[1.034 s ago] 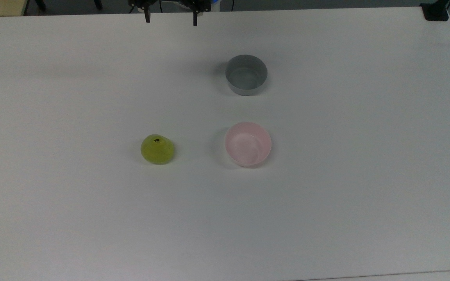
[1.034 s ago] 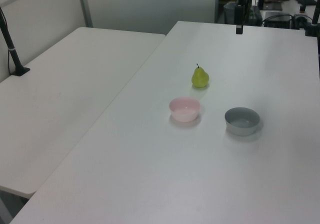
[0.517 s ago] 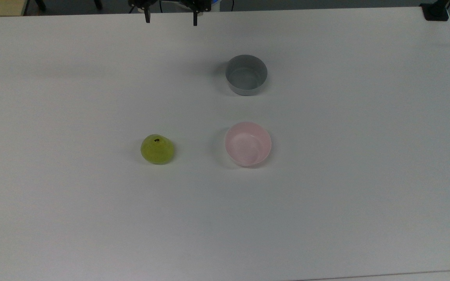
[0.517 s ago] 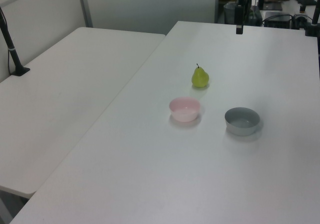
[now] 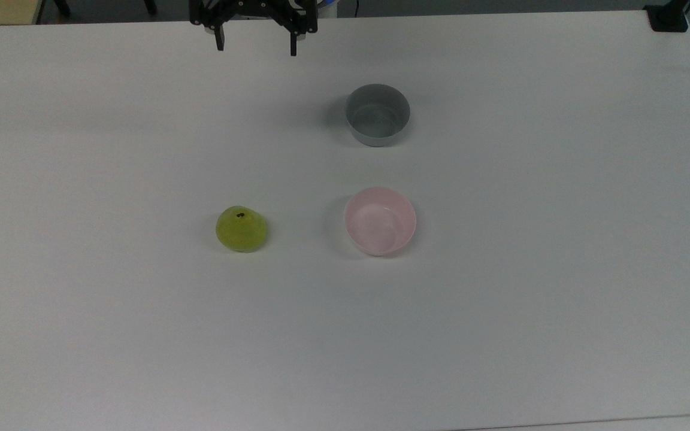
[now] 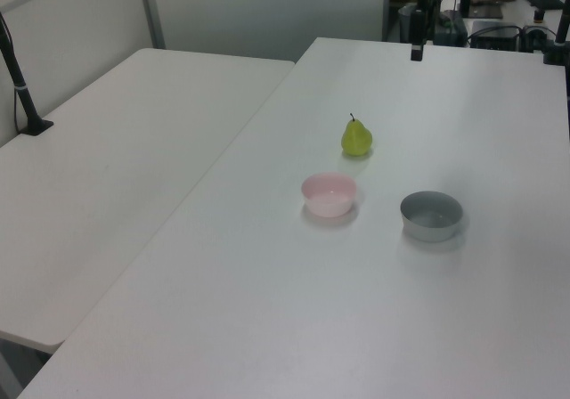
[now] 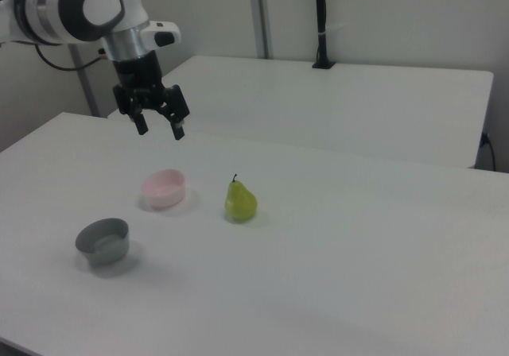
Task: Place the pear in the bowl
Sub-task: 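Move the open gripper down over the green pear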
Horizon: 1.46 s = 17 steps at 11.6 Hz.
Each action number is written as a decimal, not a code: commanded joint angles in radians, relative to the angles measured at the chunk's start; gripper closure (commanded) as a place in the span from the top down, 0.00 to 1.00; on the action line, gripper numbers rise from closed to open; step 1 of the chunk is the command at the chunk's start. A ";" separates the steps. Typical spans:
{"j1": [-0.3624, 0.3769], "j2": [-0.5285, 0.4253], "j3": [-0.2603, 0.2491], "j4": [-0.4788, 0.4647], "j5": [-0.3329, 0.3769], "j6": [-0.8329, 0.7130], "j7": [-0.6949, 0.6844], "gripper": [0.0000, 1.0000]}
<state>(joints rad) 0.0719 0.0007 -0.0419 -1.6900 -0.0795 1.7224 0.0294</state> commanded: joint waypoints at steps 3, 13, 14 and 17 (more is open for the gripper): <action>-0.066 0.074 -0.012 0.007 0.013 0.117 -0.172 1.00; -0.103 0.337 -0.009 0.016 0.015 0.440 -0.167 1.00; -0.103 0.355 -0.007 0.015 0.015 0.469 -0.167 1.00; -0.100 0.409 -0.006 0.012 0.010 0.516 -0.164 1.00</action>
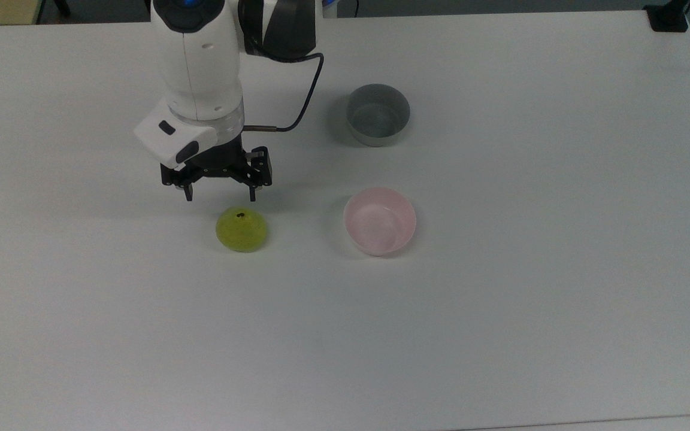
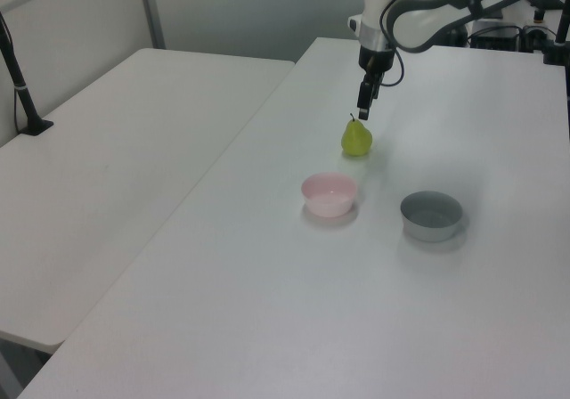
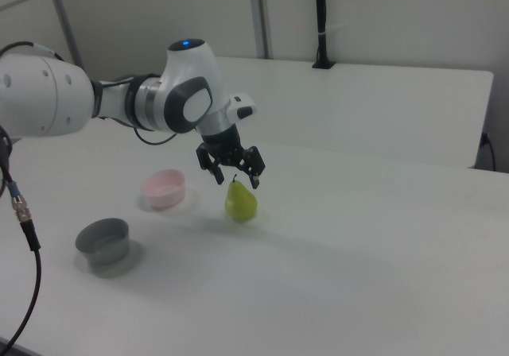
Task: Place the pear in the bowl
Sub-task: 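Move the open gripper down over the green pear, then close the gripper around the green pear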
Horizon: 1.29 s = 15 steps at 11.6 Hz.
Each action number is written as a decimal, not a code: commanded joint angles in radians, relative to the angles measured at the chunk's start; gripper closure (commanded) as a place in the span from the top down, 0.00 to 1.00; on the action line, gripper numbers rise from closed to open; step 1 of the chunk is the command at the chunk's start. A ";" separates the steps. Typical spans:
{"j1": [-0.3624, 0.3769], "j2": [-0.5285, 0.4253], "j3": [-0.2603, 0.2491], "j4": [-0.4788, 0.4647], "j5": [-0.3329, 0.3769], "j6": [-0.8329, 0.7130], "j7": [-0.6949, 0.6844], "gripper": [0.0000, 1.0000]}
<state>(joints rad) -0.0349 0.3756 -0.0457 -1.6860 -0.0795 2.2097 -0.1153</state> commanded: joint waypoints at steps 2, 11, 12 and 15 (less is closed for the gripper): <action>0.009 0.057 0.001 0.006 0.020 0.028 0.108 1.00; 0.038 0.121 0.003 0.005 0.007 0.139 0.290 0.93; 0.038 0.121 0.003 0.003 0.003 0.137 0.286 0.84; 0.038 0.120 0.003 0.003 -0.003 0.137 0.281 0.45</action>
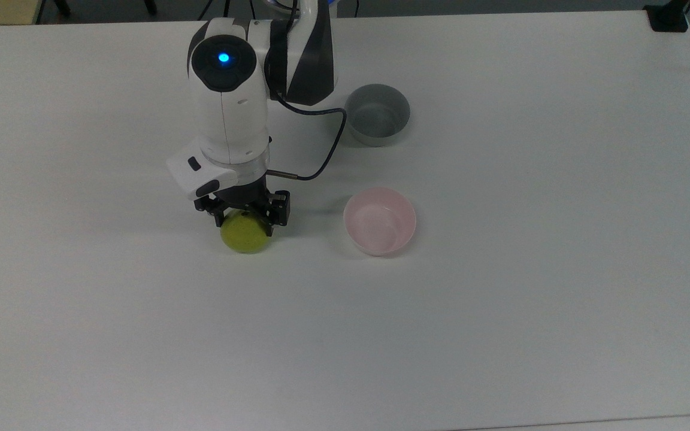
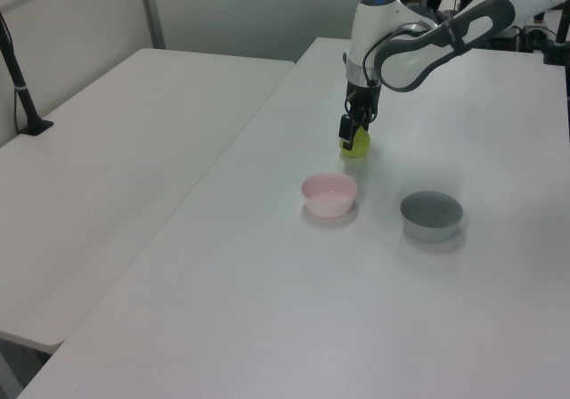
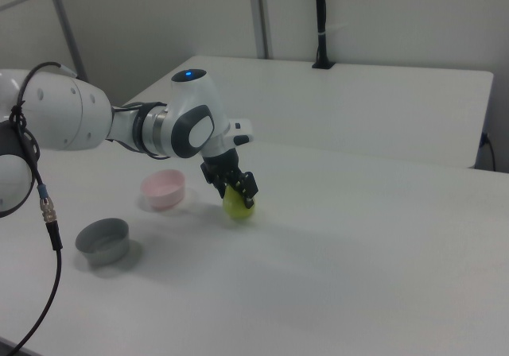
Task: Place the pear in the bowl
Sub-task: 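Close the gripper around the green pear, then lift the pear and carry it over the pink bowl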
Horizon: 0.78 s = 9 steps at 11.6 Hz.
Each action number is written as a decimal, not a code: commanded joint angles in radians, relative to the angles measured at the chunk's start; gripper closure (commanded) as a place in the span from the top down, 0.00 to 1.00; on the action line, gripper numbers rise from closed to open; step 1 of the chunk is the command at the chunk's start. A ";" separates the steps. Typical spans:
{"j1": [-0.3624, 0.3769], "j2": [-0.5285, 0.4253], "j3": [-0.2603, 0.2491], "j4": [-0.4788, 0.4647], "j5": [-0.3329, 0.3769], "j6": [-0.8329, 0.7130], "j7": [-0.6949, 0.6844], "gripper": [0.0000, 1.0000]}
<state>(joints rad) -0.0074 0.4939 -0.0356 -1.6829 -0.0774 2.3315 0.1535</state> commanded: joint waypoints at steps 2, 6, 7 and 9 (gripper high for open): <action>0.009 -0.011 -0.007 0.002 -0.005 0.009 0.011 0.37; 0.012 -0.087 -0.006 0.000 -0.005 -0.036 0.008 0.35; 0.014 -0.113 0.006 -0.003 -0.007 -0.073 -0.014 0.35; 0.014 -0.181 0.066 -0.021 -0.010 -0.132 -0.017 0.35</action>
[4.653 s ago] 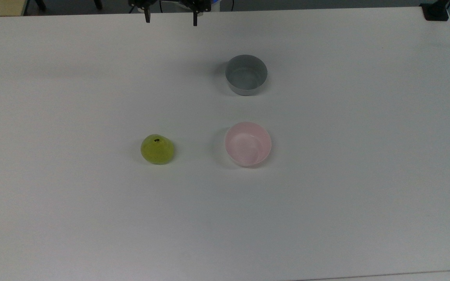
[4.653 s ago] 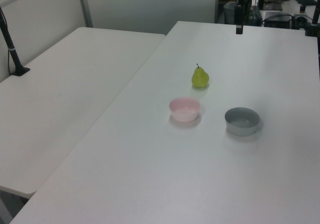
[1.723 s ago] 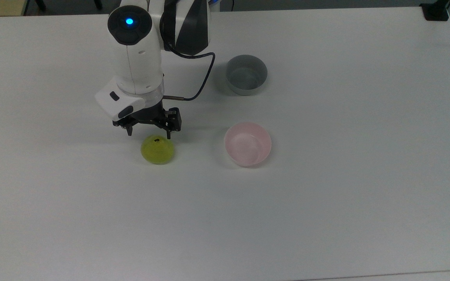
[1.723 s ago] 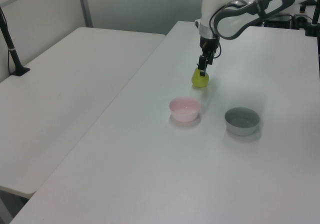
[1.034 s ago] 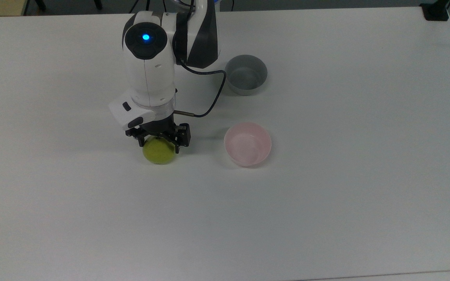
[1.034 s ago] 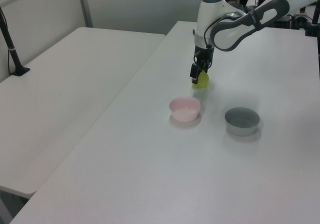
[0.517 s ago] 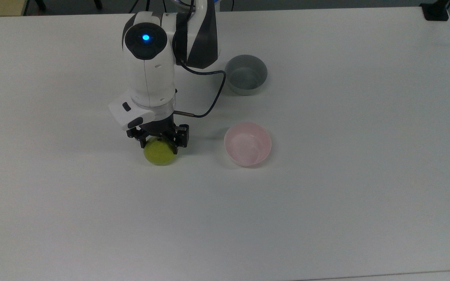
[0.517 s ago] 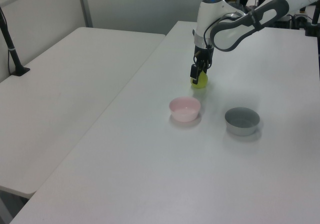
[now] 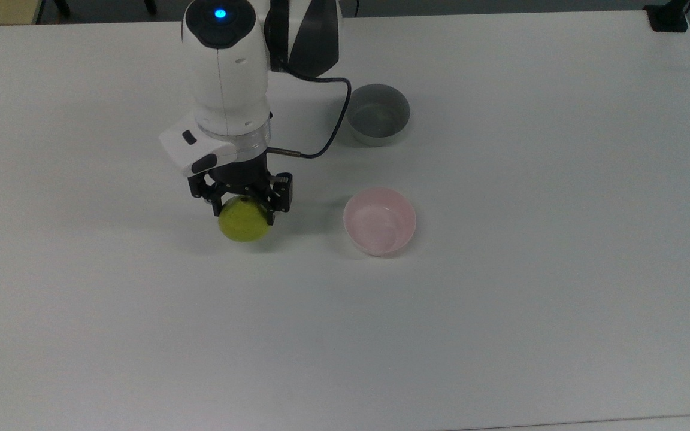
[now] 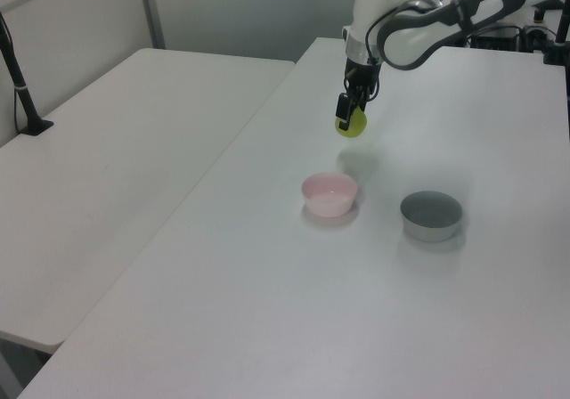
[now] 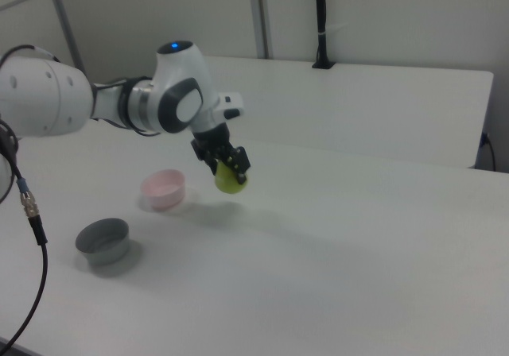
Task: Place the pear in the bowl
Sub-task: 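Lift the pear and carry it over the pink bowl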
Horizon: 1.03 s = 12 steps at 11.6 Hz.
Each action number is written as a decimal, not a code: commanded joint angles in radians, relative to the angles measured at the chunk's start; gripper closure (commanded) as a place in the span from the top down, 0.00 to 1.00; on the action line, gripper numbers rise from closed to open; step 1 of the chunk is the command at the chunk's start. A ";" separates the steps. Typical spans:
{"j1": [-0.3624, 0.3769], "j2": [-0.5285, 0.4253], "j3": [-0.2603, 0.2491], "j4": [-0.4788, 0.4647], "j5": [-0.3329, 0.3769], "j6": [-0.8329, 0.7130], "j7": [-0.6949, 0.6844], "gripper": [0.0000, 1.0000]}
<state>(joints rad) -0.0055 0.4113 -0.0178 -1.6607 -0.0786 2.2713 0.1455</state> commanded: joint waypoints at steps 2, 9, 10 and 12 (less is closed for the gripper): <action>0.021 -0.118 0.103 -0.039 -0.023 -0.125 0.011 0.35; 0.142 -0.072 0.124 -0.034 -0.047 -0.101 0.077 0.35; 0.147 -0.062 0.124 -0.036 -0.050 -0.079 0.077 0.35; 0.165 -0.040 0.124 -0.036 -0.050 -0.035 0.078 0.36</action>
<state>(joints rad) 0.1339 0.3577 0.1102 -1.6863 -0.1090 2.1782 0.2017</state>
